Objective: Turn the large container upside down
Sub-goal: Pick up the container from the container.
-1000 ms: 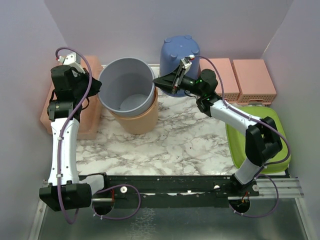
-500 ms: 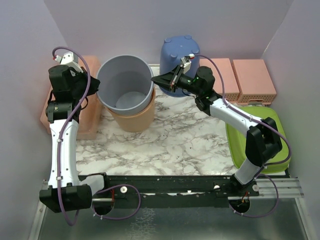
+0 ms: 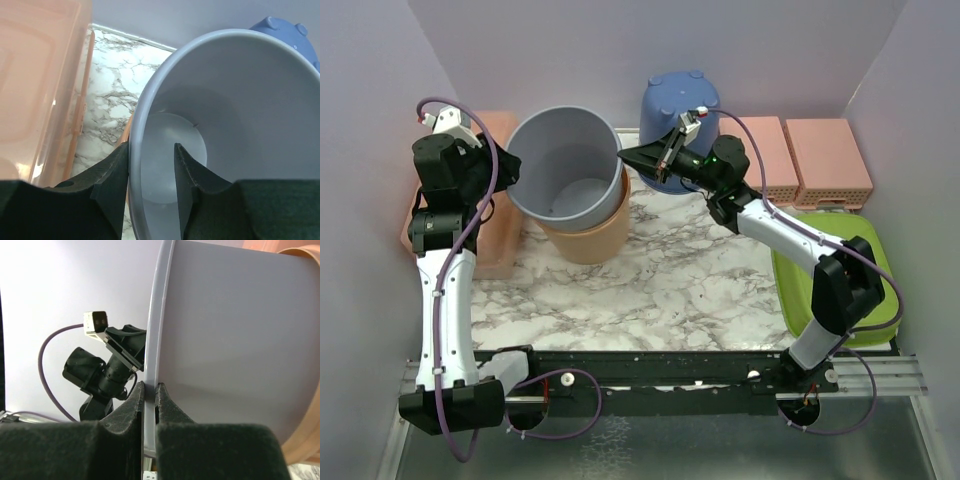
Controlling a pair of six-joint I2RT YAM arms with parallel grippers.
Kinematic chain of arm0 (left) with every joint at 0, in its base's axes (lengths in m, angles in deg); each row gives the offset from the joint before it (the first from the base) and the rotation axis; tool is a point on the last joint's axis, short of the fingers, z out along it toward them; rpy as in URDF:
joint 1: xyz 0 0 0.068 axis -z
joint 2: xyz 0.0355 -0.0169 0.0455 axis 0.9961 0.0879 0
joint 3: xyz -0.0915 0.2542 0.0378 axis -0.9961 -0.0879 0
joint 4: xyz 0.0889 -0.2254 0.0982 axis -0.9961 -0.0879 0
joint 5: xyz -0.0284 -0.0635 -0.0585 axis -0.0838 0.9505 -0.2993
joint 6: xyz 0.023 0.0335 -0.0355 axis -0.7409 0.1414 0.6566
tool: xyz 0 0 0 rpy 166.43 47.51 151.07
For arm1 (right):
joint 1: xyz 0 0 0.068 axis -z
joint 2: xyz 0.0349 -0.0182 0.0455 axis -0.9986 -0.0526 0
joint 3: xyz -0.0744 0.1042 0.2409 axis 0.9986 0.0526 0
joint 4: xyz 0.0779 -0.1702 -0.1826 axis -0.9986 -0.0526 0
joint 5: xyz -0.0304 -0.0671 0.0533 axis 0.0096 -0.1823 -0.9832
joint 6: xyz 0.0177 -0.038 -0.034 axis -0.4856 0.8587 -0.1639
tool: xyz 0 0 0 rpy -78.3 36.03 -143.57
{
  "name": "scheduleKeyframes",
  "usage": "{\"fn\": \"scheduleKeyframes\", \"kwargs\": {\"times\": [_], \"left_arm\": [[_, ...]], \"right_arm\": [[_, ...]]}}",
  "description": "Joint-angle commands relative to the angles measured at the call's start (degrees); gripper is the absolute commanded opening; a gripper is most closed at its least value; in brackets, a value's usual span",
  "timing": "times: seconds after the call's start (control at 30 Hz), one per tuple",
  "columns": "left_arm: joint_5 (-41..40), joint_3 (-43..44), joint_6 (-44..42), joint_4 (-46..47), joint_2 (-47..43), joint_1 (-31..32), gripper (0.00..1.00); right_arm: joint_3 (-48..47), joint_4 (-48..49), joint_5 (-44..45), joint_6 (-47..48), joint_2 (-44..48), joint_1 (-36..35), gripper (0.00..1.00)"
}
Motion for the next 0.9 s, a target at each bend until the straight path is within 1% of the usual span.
{"fn": "scheduleKeyframes", "kwargs": {"times": [0.0,0.07,0.17,0.2,0.43,0.57,0.7,0.77,0.87], "left_arm": [[10.33,1.86,2.91,-0.30,-1.39,3.53,0.42],[6.33,2.21,2.98,-2.67,-1.08,3.53,0.54],[-3.14,1.71,0.88,-5.21,-1.07,3.51,0.62],[-5.17,1.47,0.09,-5.70,-1.05,3.49,0.64],[-6.99,1.13,-0.04,-6.64,-0.53,3.47,0.78],[-9.81,3.06,0.25,-8.93,1.55,3.54,0.83],[-13.36,5.21,-2.26,-11.40,2.70,3.48,0.87],[-15.60,5.38,-2.95,-12.24,2.44,3.48,0.88],[-16.09,4.74,-3.25,-12.50,1.87,3.46,0.88]], "right_arm": [[-1.69,1.68,-1.90,-1.82,1.68,-4.39,0.01],[-1.66,1.83,-1.40,-1.94,2.17,-4.39,0.01],[-3.76,-3.72,-0.01,1.76,2.85,-4.41,0.01],[-4.30,-5.01,0.17,2.59,2.88,-4.39,0.01],[-3.14,-4.88,1.22,2.11,3.13,-4.40,0.01],[-2.48,-4.95,1.91,2.09,3.47,-4.26,0.01],[-2.17,-5.14,1.90,2.00,3.87,-3.94,0.01],[-1.61,-5.88,2.49,1.99,4.52,-3.35,0.01],[-1.18,-5.89,2.31,1.91,4.94,-2.46,0.01]]}}
